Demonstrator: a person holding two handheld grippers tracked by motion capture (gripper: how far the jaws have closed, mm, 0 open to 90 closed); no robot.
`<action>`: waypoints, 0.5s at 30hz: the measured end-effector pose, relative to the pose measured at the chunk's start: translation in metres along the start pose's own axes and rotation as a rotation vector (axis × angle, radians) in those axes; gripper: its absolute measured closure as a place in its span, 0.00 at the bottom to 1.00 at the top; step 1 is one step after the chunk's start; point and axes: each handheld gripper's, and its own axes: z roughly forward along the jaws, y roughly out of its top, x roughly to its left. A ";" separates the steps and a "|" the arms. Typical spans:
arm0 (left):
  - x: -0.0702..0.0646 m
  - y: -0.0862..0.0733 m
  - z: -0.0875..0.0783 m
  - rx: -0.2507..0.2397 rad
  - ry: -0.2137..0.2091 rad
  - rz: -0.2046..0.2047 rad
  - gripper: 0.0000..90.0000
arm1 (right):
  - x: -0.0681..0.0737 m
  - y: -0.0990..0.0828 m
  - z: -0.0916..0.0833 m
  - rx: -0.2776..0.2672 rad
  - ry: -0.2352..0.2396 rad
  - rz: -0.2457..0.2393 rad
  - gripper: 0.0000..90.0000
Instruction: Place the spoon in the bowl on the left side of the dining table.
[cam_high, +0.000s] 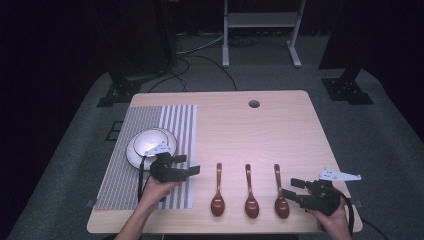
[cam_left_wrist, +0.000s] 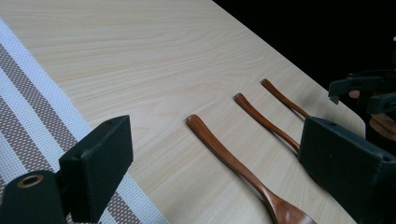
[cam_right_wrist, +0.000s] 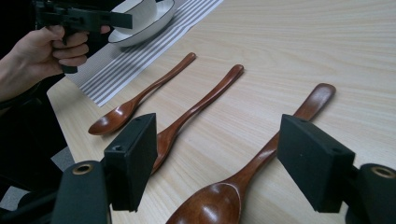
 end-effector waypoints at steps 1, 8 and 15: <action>0.000 0.000 0.000 0.000 0.000 -0.001 0.10 | 0.001 0.001 0.001 0.004 0.004 0.000 0.31; -0.001 -0.001 0.002 0.008 -0.004 -0.006 0.10 | 0.006 0.003 0.006 0.016 0.020 -0.016 0.31; -0.001 -0.002 0.002 0.013 -0.005 -0.002 0.10 | 0.011 0.008 0.013 0.034 0.037 -0.032 0.31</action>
